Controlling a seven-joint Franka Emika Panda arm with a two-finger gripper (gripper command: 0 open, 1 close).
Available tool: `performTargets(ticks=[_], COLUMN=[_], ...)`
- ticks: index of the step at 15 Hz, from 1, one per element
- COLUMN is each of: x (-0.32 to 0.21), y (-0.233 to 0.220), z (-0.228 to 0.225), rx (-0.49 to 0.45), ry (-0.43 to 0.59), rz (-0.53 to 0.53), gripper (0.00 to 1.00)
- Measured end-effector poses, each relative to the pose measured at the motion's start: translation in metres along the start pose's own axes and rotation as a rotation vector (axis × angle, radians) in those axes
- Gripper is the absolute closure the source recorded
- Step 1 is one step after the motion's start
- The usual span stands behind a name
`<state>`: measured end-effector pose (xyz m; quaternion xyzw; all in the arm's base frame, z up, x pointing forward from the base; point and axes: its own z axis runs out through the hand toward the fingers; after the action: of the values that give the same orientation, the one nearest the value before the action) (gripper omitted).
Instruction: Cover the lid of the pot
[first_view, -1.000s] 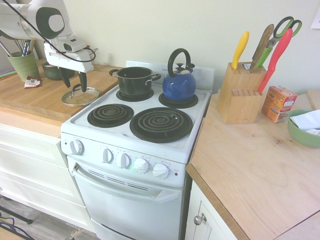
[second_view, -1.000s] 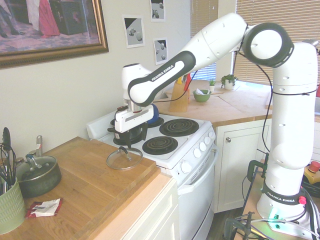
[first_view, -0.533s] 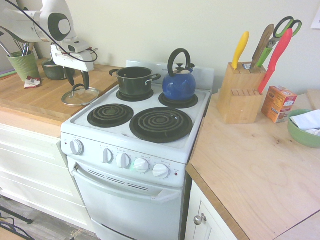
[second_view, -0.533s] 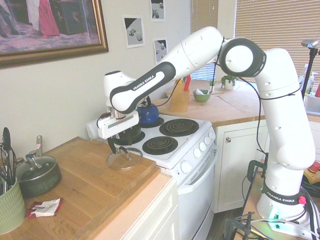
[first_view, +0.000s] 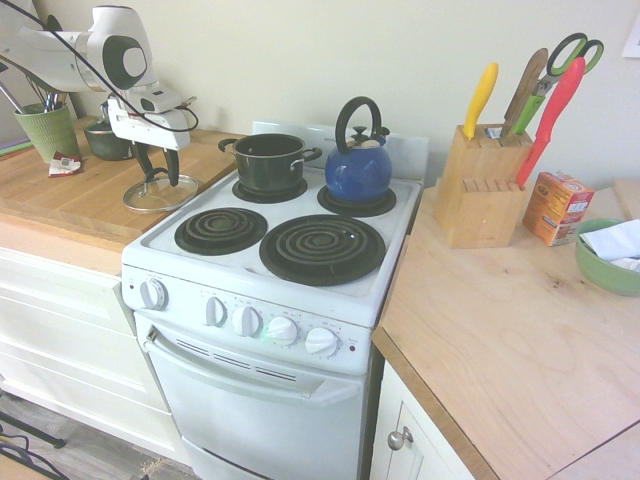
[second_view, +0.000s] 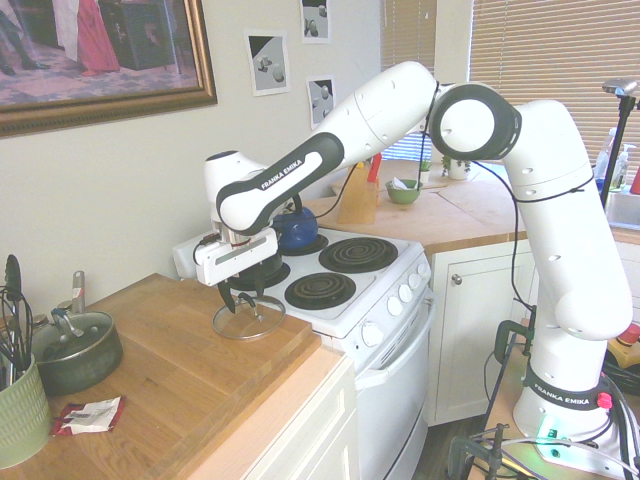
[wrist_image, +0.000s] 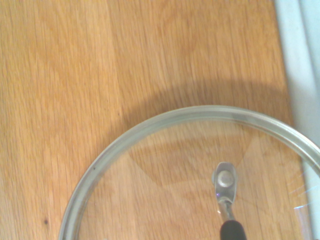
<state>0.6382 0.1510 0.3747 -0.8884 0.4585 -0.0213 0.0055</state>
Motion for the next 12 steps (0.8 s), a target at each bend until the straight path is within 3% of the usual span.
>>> performTargets(ticks=[12], x=[0.0029], y=[-0.0016], z=[-0.0010], rx=[0.005], ry=[-0.001], rz=[0.020], gripper=[1.00])
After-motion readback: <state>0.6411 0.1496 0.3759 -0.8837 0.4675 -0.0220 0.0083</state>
